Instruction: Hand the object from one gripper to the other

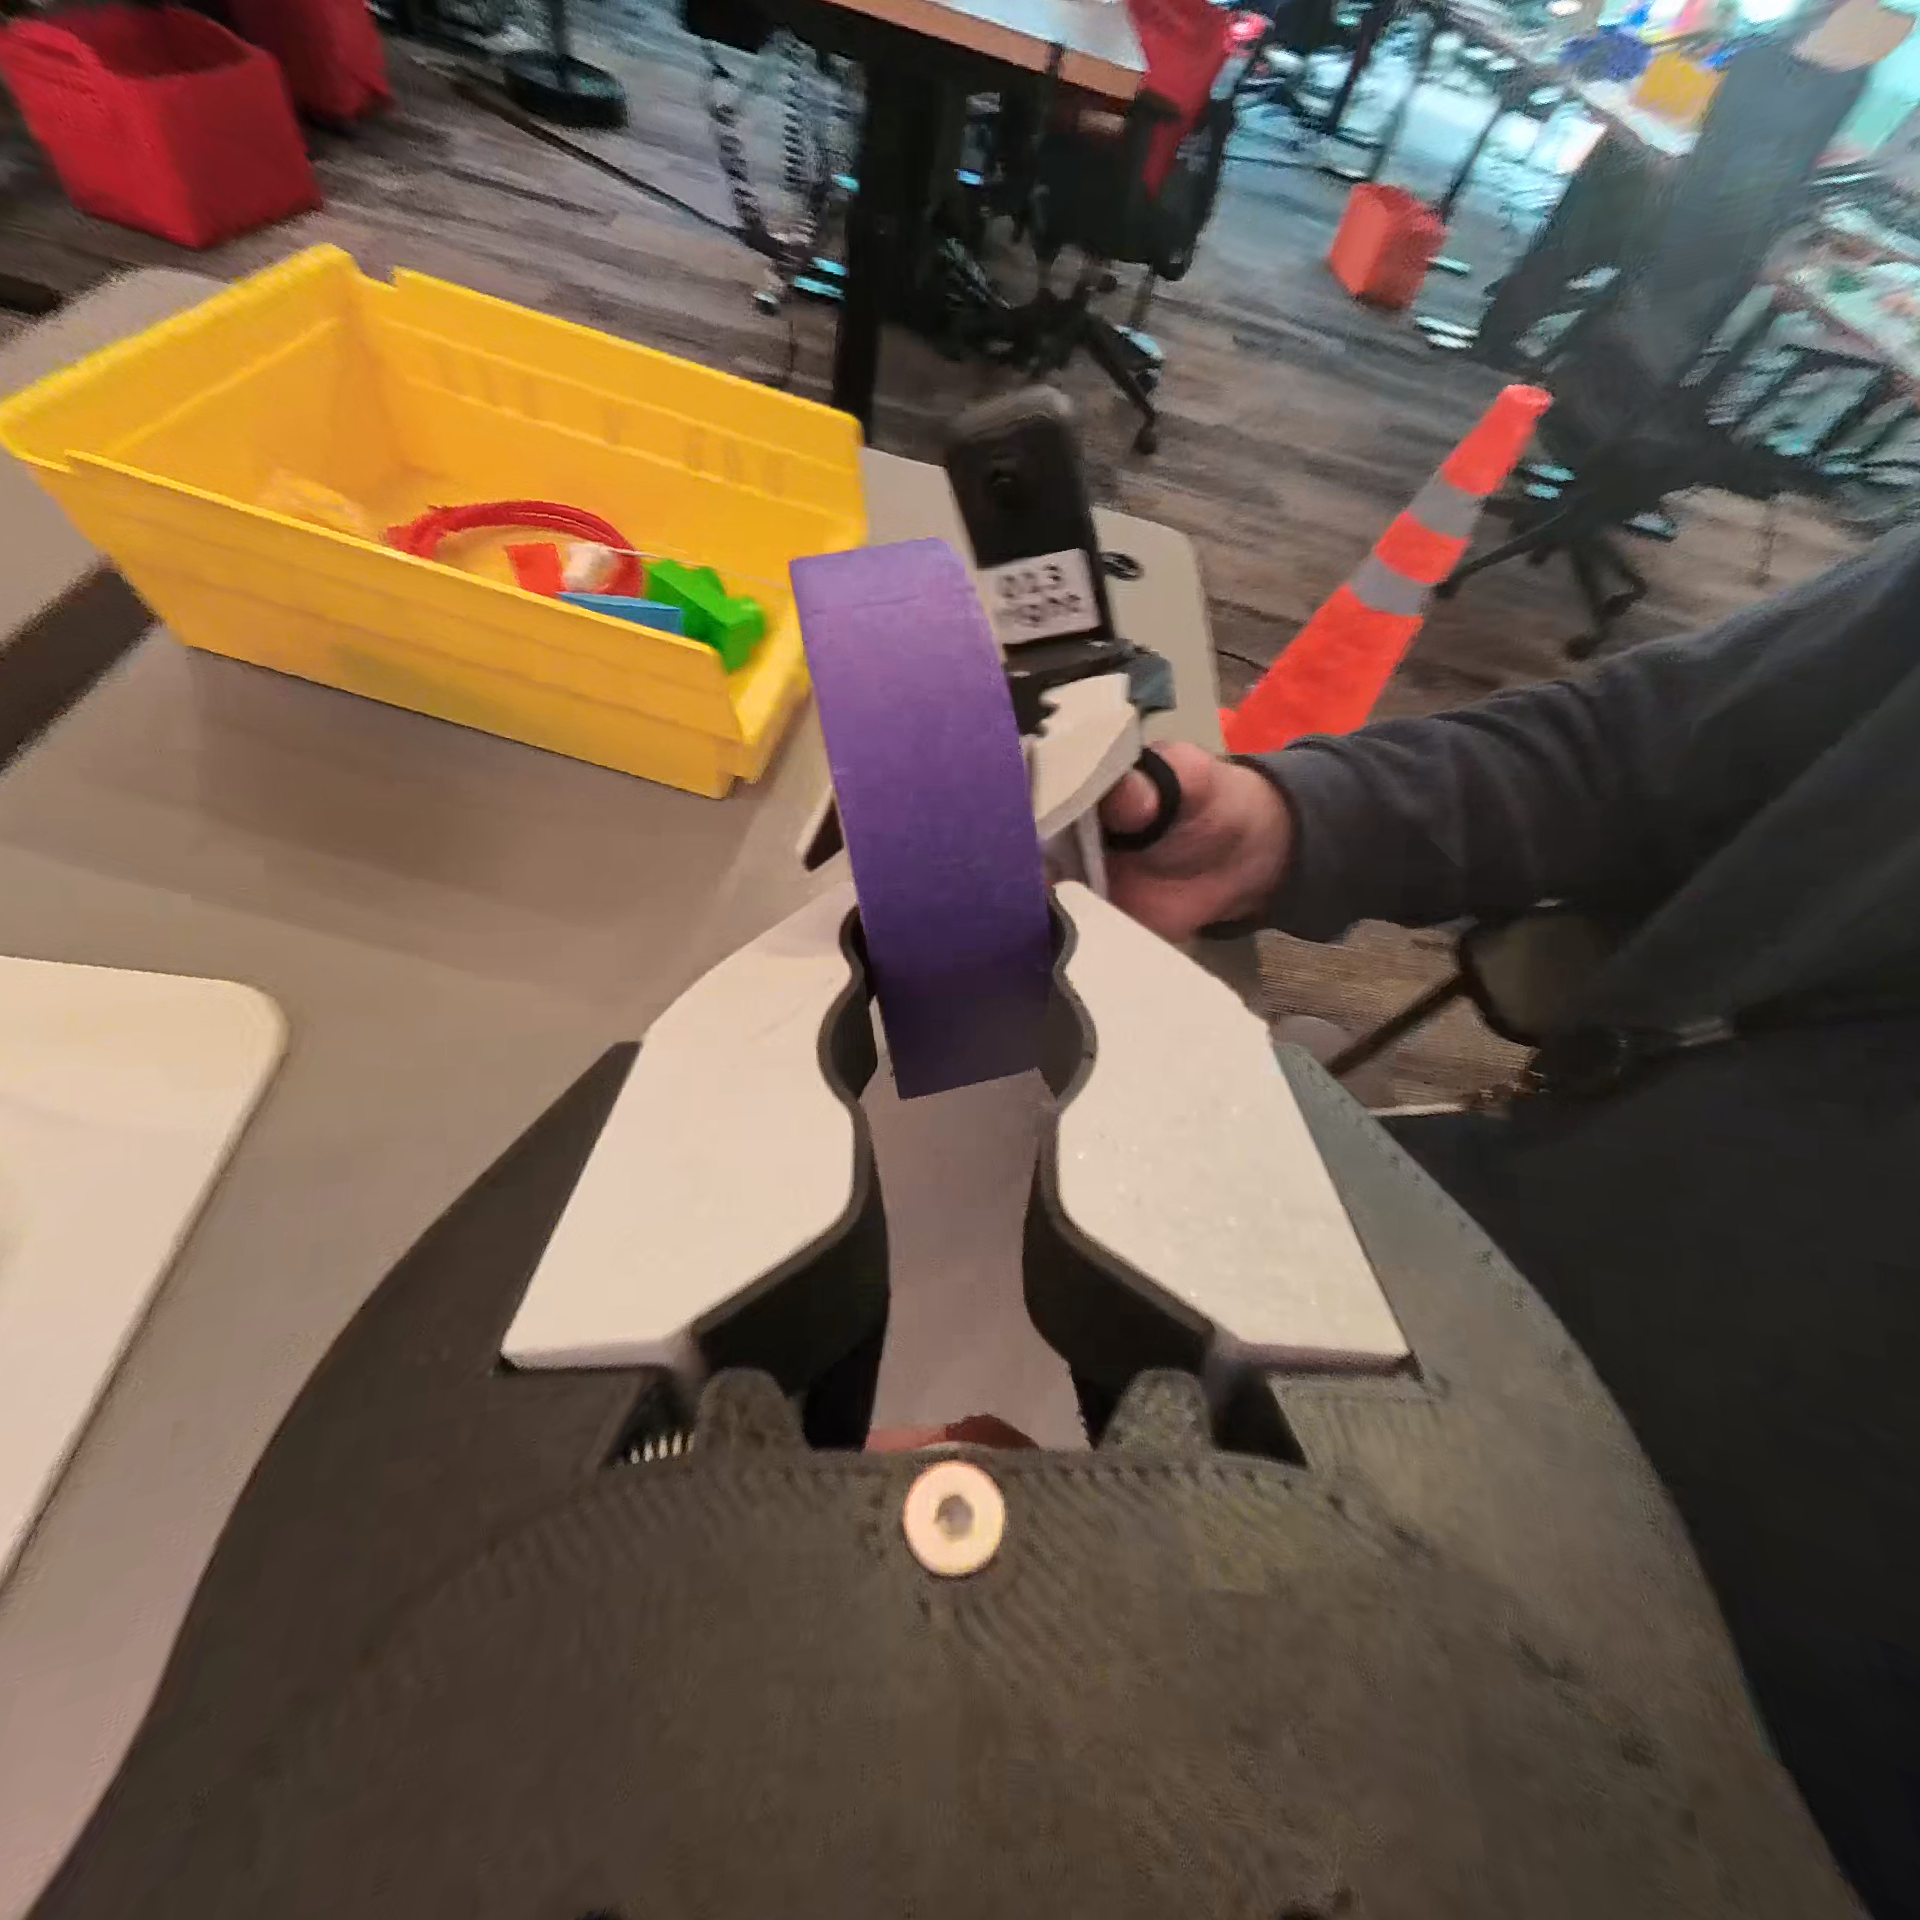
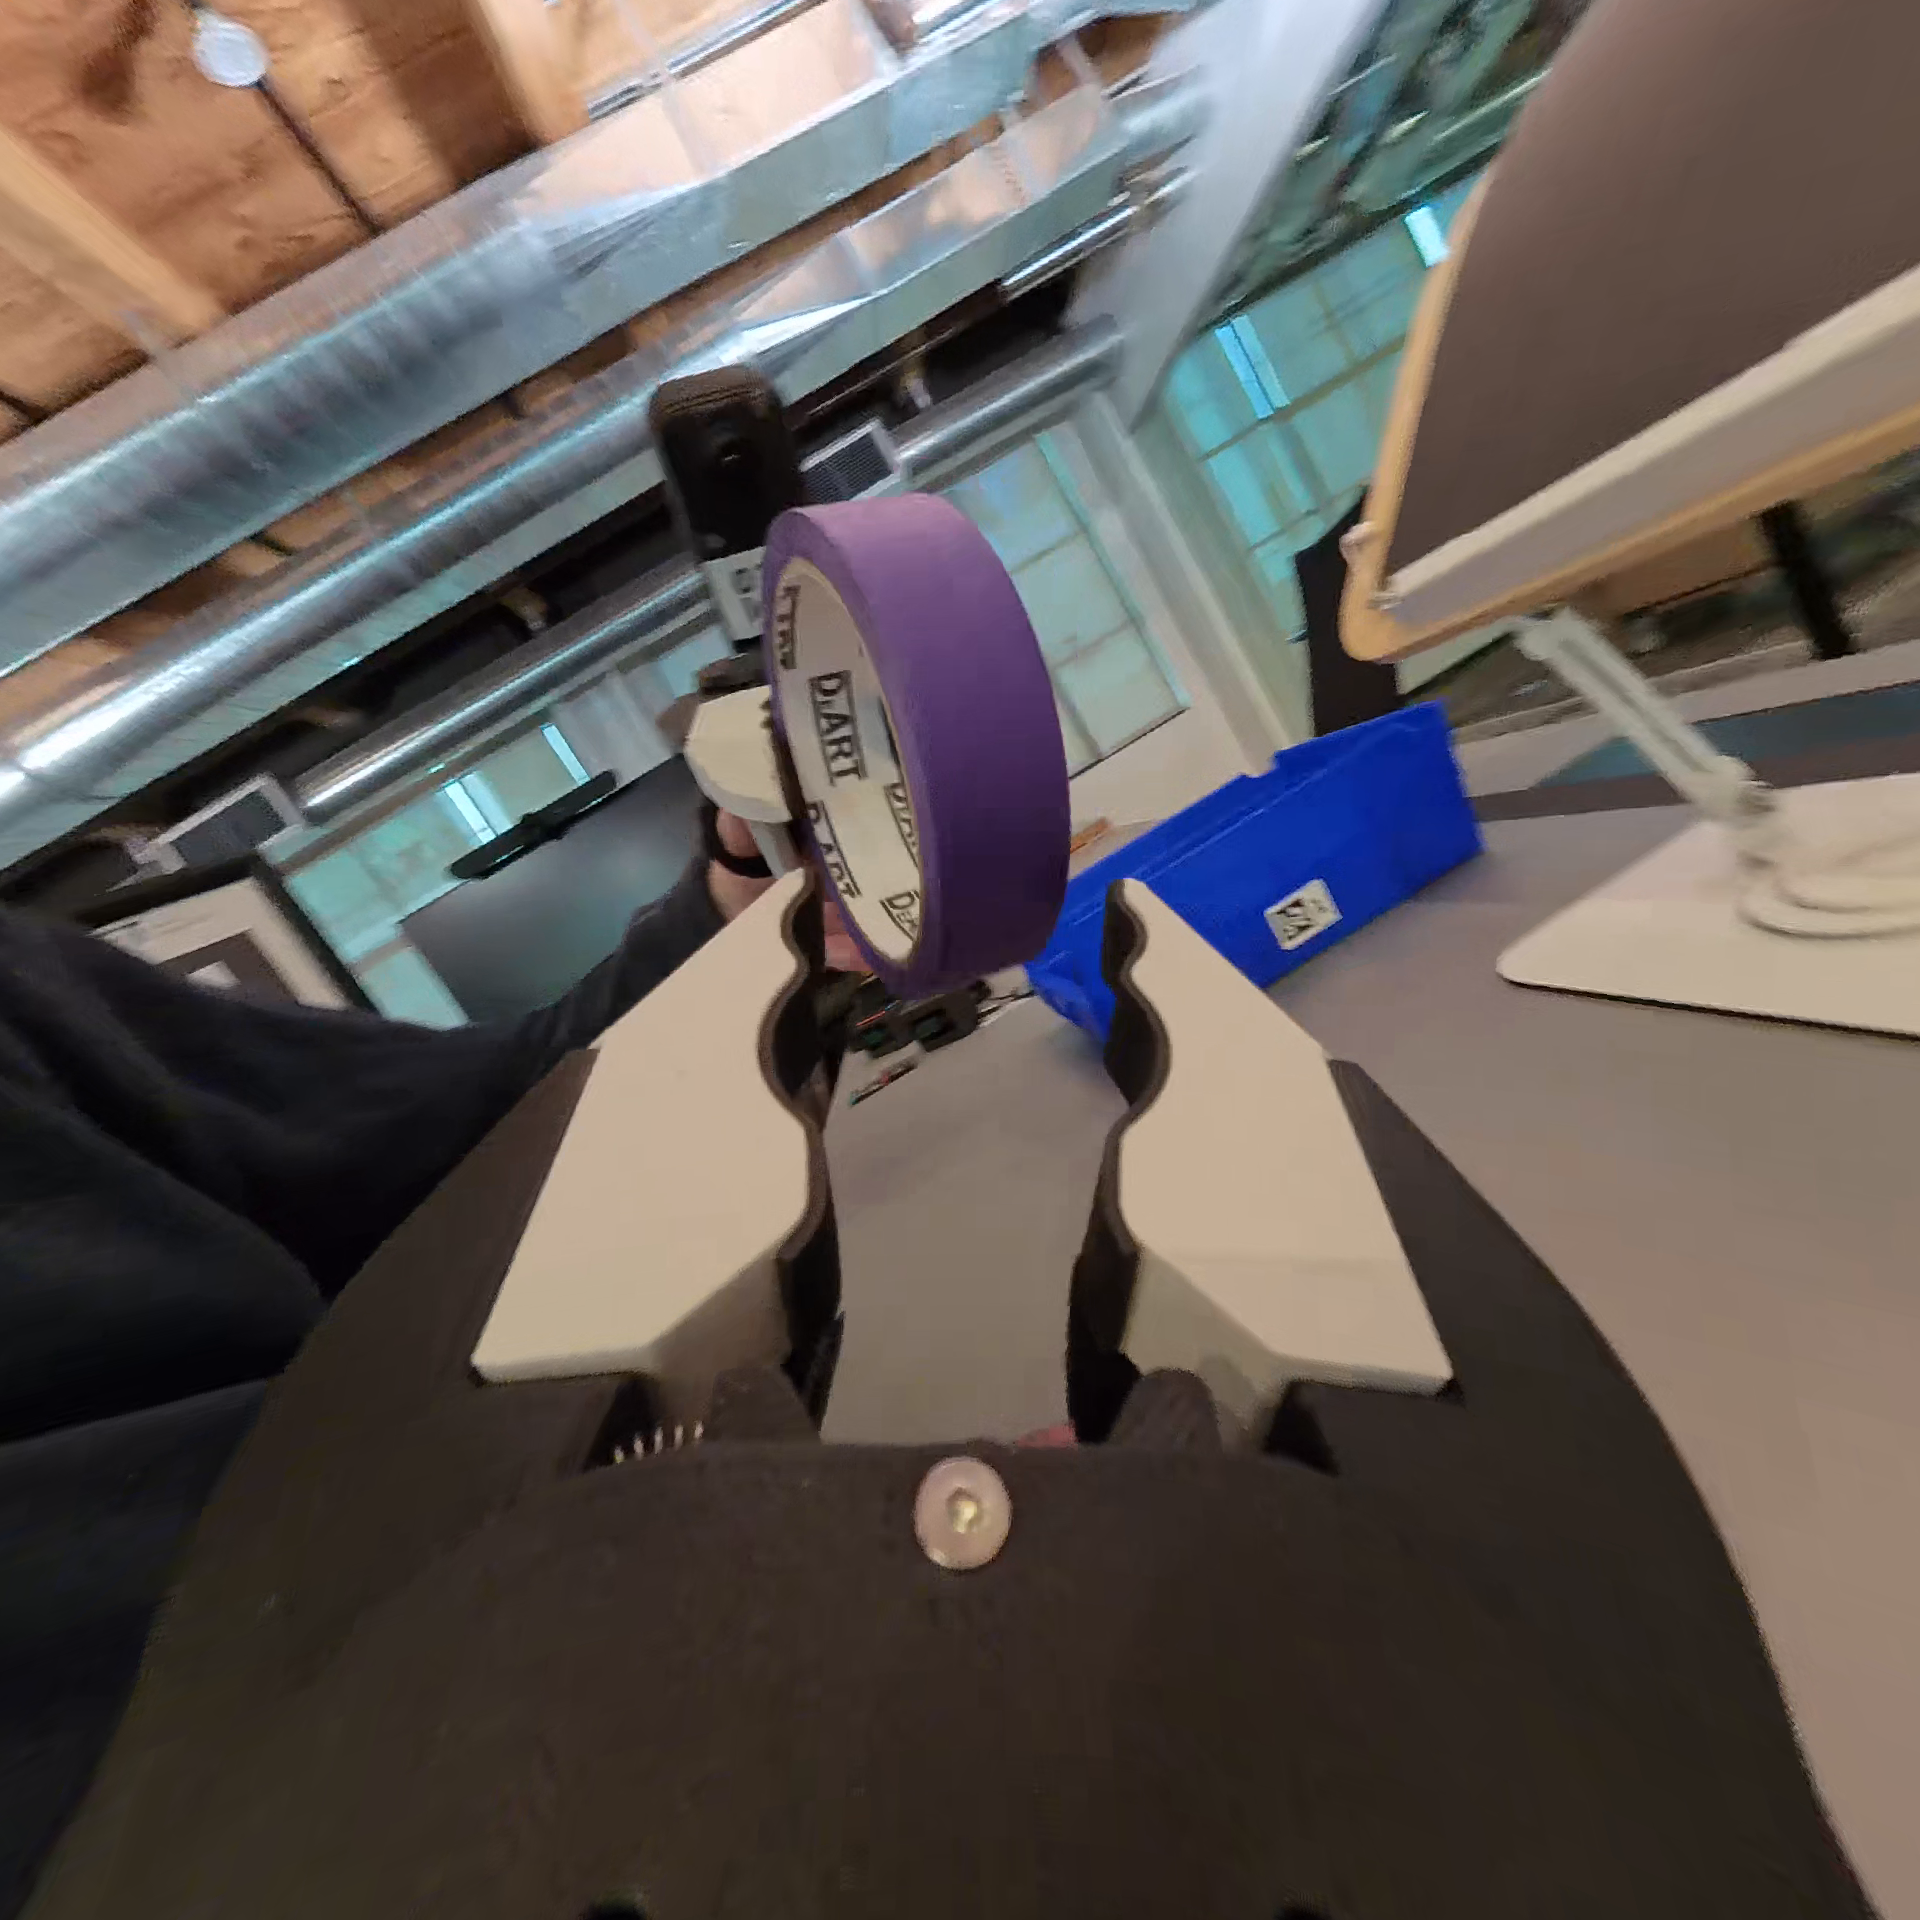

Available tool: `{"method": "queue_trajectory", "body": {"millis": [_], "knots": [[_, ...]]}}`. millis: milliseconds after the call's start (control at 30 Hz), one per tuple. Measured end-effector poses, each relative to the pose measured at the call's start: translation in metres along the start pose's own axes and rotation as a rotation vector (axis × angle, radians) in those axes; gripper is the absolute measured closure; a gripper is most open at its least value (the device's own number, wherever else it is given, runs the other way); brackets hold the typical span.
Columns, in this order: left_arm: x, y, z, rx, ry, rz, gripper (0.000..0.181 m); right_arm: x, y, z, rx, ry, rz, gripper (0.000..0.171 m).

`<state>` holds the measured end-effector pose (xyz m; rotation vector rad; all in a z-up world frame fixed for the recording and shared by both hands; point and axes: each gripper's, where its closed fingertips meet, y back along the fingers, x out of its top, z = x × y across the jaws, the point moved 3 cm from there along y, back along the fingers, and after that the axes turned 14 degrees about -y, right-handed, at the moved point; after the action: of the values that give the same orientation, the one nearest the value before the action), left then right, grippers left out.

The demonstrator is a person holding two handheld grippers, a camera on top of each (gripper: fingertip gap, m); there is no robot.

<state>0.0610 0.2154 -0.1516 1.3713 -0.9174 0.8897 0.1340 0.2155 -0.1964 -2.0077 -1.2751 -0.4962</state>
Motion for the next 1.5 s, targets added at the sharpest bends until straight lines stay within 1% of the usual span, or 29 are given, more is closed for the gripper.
{"method": "queue_trajectory", "body": {"millis": [67,100,133,233,300,333,400,433,467,500,533,567,633,667,733,833,900,967,1000,1167,1233,1367,1467,1500], "knots": [[-0.001,-0.002,0.004,-0.063,0.025,0.024,0.153,-0.003,-0.006,-0.005,0.050,0.006,-0.034,0.130],[-0.002,-0.003,0.007,-0.097,0.036,0.034,0.153,-0.003,-0.007,-0.007,0.076,0.009,-0.040,0.140],[-0.002,-0.003,0.009,-0.127,0.042,0.056,0.153,-0.003,-0.007,-0.008,0.092,0.005,-0.044,0.145],[-0.004,-0.004,0.008,-0.135,0.054,0.073,0.153,0.000,-0.006,-0.006,0.087,-0.014,-0.029,0.145],[-0.005,-0.005,0.005,-0.101,0.027,0.077,0.151,0.005,-0.004,-0.004,0.071,-0.038,0.013,0.145],[-0.006,-0.006,0.003,-0.059,0.009,0.064,0.149,0.008,-0.003,-0.003,0.059,-0.055,0.042,0.145],[-0.008,-0.006,-0.009,0.116,-0.073,0.027,0.133,0.013,-0.002,0.001,0.020,-0.071,0.078,0.145],[-0.006,-0.005,-0.011,0.199,-0.127,0.027,0.125,0.014,-0.002,0.004,-0.012,-0.077,0.087,0.145],[-0.004,-0.004,-0.011,0.276,-0.197,0.017,0.122,0.015,-0.001,0.006,-0.036,-0.089,0.101,0.146],[-0.001,-0.002,-0.012,0.388,-0.288,-0.002,0.118,0.016,-0.001,0.009,-0.054,-0.108,0.118,0.145],[0.001,0.000,-0.012,0.502,-0.400,-0.032,0.118,0.016,-0.001,0.012,-0.072,-0.131,0.133,0.146],[0.001,-0.001,-0.007,0.567,-0.518,-0.083,0.120,0.016,0.000,0.015,-0.087,-0.153,0.149,0.146],[-0.003,-0.013,0.006,0.634,-0.724,-0.211,0.123,0.016,-0.001,0.018,-0.108,-0.186,0.170,0.145],[-0.009,-0.023,0.012,0.637,-0.794,-0.277,0.126,0.015,-0.002,0.018,-0.111,-0.201,0.172,0.146],[-0.024,-0.038,0.013,0.664,-0.849,-0.417,0.132,0.011,-0.006,0.018,-0.133,-0.202,0.166,0.146],[-0.038,-0.047,0.004,0.729,-0.904,-0.556,0.145,0.004,-0.011,0.017,-0.166,-0.201,0.146,0.146],[-0.047,-0.049,-0.001,0.763,-0.951,-0.682,0.151,0.002,-0.012,0.018,-0.193,-0.188,0.144,0.146],[-0.052,-0.052,-0.002,0.761,-0.954,-0.729,0.166,0.001,-0.011,0.018,-0.216,-0.163,0.141,0.146],[-0.054,-0.053,-0.002,0.759,-0.933,-0.739,0.168,0.001,-0.012,0.018,-0.226,-0.143,0.134,0.146],[-0.053,-0.052,-0.001,0.754,-0.911,-0.739,0.170,0.003,-0.014,0.013,-0.233,-0.093,0.127,0.146],[-0.050,-0.051,-0.001,0.737,-0.894,-0.724,0.171,0.006,-0.015,0.005,-0.182,-0.078,0.123,0.145],[-0.037,-0.042,-0.001,0.678,-0.815,-0.643,0.171,0.017,-0.008,-0.008,-0.089,-0.048,0.122,0.136],[-0.026,-0.036,0.007,0.491,-0.616,-0.472,0.172,0.021,-0.002,-0.013,0.005,-0.068,0.117,0.128],[-0.022,-0.035,0.012,0.403,-0.563,-0.400,0.171,0.021,-0.002,-0.014,0.022,-0.071,0.115,0.125]]}}
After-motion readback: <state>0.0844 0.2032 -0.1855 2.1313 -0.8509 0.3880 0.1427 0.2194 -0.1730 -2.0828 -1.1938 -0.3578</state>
